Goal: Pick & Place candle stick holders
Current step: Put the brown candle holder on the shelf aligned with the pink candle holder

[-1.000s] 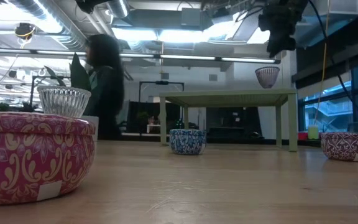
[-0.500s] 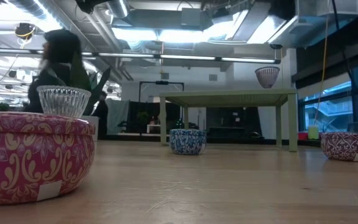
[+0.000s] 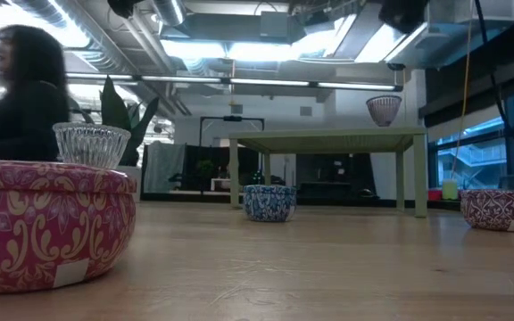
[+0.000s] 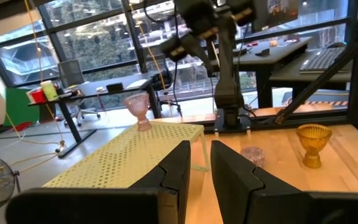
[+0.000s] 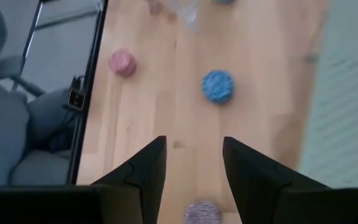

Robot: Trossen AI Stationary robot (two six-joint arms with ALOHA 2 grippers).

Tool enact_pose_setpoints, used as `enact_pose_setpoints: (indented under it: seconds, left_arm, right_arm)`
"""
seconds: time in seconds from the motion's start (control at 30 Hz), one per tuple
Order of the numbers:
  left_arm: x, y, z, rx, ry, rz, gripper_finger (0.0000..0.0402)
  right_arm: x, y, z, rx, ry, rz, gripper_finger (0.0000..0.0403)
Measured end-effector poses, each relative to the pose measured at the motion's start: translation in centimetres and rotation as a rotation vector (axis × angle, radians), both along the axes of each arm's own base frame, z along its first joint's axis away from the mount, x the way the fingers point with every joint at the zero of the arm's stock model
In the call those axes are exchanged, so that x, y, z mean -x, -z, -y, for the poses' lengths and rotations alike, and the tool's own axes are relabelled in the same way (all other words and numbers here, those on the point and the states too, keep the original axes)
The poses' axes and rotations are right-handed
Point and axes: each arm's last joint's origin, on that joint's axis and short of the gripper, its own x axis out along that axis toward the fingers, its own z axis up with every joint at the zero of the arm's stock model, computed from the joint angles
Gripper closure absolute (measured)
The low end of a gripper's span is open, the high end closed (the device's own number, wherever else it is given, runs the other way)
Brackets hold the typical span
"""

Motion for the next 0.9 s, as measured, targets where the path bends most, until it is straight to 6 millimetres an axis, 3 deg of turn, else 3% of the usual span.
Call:
enact_pose_setpoints:
  seconds: [0.17, 0.37, 0.9]
  left_arm:
    - [0.0, 0.2, 0.0, -0.004, 0.0, -0.015, 0.0343]
    - [0.0, 0.2, 0.0, -0.006, 0.0, -0.015, 0.0343]
    - [0.0, 0.4, 0.0, -0.012, 0.0, -0.038, 0.0343]
  right_arm:
    - [-0.9, 3.3, -2.5, -0.037, -0.066, -0.054, 0.024]
    - [-1.4, 5.5, -5.0, -0.079, -0.122, -0.062, 0.024]
    - [0.4, 10.7, -9.2, -0.2, -0.188, -0.328, 0.024]
